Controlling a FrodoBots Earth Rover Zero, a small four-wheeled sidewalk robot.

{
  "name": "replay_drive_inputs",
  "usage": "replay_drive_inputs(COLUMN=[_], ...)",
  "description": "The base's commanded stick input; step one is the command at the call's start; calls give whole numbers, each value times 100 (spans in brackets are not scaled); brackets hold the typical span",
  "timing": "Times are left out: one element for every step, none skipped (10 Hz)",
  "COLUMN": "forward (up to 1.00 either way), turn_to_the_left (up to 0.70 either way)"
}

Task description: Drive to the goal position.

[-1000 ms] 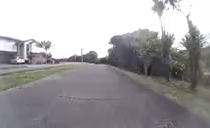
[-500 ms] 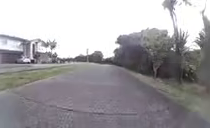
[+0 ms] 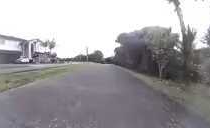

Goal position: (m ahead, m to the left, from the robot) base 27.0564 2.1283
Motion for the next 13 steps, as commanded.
replay_drive_inputs(forward=[100,100,100,100,100,100,100,100,100,100,100,100,100], turn_to_the_left=[0,0,0,0,0,0,0,0,0,0,0,0,0])
